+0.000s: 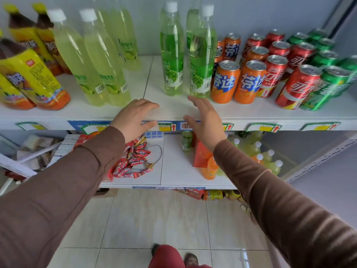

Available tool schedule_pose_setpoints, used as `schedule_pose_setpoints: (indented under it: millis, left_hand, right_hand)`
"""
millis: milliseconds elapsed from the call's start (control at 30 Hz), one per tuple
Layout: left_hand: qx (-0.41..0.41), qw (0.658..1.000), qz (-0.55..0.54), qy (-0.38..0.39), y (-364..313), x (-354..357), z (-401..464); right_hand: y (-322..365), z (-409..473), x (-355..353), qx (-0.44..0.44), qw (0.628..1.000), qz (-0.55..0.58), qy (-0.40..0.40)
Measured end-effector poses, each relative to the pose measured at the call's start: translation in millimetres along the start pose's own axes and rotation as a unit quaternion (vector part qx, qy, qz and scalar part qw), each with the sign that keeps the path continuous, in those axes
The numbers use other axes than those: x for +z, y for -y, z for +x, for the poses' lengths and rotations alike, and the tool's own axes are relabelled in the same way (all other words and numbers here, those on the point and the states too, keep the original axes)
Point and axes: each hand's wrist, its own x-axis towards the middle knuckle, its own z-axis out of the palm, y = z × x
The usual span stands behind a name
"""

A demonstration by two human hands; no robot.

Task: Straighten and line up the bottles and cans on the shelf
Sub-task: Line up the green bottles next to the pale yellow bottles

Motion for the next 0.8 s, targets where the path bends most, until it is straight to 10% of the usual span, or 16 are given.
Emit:
schedule_pose_setpoints:
  millis: [300, 800]
  left_hand:
    - [-0.019, 0.989, -0.117, -0.09, -21, -60, 66]
    - [-0.013, 0.962, -0.269, -0.043, -4, -80, 155]
  right_hand:
    - [29, 53, -30, 0.07, 0.981, 0.08, -0.164]
    - [27, 118, -12, 0.131, 0.974, 0.069, -0.173]
